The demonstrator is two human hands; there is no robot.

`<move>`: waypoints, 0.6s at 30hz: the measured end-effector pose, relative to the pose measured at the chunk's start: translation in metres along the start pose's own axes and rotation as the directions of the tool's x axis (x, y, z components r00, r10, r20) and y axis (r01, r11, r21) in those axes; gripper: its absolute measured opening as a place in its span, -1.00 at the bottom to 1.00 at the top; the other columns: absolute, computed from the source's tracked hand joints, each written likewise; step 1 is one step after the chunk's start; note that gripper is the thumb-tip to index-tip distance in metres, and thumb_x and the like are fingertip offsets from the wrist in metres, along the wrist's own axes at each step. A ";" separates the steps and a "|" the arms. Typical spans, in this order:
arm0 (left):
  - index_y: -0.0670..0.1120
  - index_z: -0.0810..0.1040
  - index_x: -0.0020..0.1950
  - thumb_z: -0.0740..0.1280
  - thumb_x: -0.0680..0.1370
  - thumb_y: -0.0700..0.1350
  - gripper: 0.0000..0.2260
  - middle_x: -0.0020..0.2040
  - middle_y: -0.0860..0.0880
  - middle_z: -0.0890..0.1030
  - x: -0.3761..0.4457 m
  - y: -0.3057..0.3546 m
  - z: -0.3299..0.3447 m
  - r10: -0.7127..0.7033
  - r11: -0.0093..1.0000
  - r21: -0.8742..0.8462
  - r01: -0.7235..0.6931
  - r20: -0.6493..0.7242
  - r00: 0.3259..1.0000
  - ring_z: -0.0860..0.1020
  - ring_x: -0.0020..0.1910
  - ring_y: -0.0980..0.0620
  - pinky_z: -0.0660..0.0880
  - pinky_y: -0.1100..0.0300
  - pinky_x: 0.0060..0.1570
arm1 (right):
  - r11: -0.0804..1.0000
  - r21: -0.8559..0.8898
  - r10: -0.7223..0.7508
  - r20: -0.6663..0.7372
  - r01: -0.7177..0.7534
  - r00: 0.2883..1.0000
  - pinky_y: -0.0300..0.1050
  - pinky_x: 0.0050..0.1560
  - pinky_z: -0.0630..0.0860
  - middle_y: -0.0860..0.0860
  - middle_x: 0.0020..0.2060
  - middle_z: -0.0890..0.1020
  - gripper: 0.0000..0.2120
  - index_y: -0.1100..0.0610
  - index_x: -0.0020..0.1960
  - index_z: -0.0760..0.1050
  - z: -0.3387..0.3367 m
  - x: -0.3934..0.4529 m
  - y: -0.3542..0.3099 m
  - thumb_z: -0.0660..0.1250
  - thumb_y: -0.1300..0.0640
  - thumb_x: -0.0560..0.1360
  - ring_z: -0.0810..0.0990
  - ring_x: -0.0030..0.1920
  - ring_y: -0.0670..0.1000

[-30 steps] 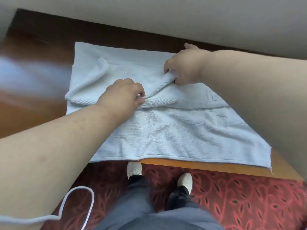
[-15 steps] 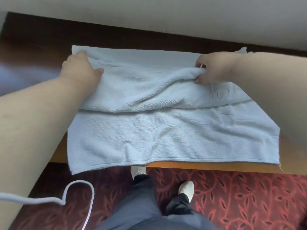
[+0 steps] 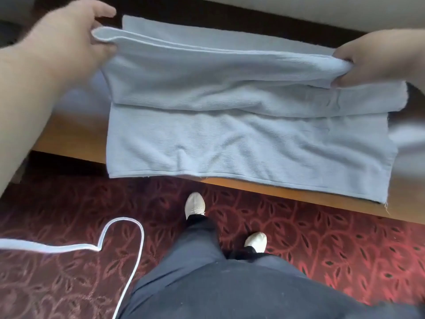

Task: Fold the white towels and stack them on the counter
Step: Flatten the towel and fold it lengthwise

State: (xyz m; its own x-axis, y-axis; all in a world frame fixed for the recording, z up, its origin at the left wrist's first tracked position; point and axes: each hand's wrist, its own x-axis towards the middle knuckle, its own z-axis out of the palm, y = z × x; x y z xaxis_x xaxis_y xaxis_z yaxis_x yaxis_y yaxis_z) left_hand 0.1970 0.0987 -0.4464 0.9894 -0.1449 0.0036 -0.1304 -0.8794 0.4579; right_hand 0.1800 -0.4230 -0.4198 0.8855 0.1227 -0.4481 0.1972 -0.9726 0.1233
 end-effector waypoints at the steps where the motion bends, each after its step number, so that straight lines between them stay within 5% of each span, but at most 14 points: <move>1: 0.25 0.34 0.37 0.36 0.54 -0.01 -0.56 0.09 0.07 0.58 -0.006 -0.006 -0.002 0.023 0.997 0.075 -0.024 0.017 1.000 0.56 0.03 -0.02 0.48 -0.01 0.12 | 1.000 -0.005 0.006 0.000 -0.006 1.000 0.00 -0.24 0.55 -0.08 -0.33 0.59 -0.79 -0.22 -0.13 0.45 0.000 -0.009 0.006 0.40 -0.26 0.33 0.55 -0.30 0.04; 4: -0.01 0.55 0.20 0.33 0.52 -0.25 -0.72 0.04 -0.24 0.62 -0.027 -0.011 -0.004 0.082 0.975 0.194 -0.106 0.127 0.989 0.58 0.00 -0.29 0.51 -0.28 0.09 | 0.999 -0.013 -0.045 0.022 0.045 0.999 -0.02 -0.24 0.56 -0.13 -0.35 0.58 -0.78 -0.28 -0.13 0.45 0.004 -0.043 0.013 0.33 -0.34 0.31 0.55 -0.32 0.00; 7: -0.09 0.57 -0.19 0.35 0.32 -0.45 -0.74 -0.34 -0.16 0.50 -0.056 0.000 -0.004 0.171 0.933 0.278 -0.229 0.218 0.961 0.51 -0.31 -0.23 0.53 -0.12 -0.19 | 0.993 -0.043 -0.109 0.105 0.114 0.988 -0.14 -0.35 0.43 -0.16 -0.37 0.57 -0.81 -0.20 -0.17 0.45 0.020 -0.084 0.003 0.39 -0.24 0.35 0.52 -0.34 -0.09; 12: 0.02 0.49 -0.28 0.45 0.17 -0.49 -0.57 -0.33 -0.09 0.43 -0.104 -0.010 0.012 0.191 0.902 0.321 -0.289 0.303 0.934 0.49 -0.27 -0.24 0.49 -0.17 -0.18 | 0.992 -0.050 -0.103 0.241 0.118 0.965 -0.16 -0.40 0.24 -0.15 -0.29 0.50 -0.82 -0.12 -0.16 0.39 0.070 -0.133 -0.015 0.39 -0.11 0.43 0.41 -0.29 -0.18; 18: 0.04 0.46 -0.30 0.50 0.20 -0.48 -0.56 -0.34 -0.08 0.43 -0.120 -0.045 0.054 -0.030 0.893 0.413 -0.177 0.448 0.894 0.51 -0.24 -0.21 0.49 -0.10 -0.16 | 0.990 0.138 -0.044 0.234 0.011 0.971 -0.11 -0.30 0.26 -0.12 -0.07 0.56 -0.75 -0.14 0.08 0.37 0.138 -0.162 -0.015 0.34 0.01 0.45 0.46 -0.15 0.00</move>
State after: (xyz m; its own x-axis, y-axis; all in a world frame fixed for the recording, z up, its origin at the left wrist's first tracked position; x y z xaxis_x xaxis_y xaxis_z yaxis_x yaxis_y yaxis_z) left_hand 0.0803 0.1310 -0.5153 0.8599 -0.3065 -0.4083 -0.3181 -0.9472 0.0409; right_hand -0.0241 -0.4552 -0.4711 0.7532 0.1155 -0.6476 0.1475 -0.9891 -0.0048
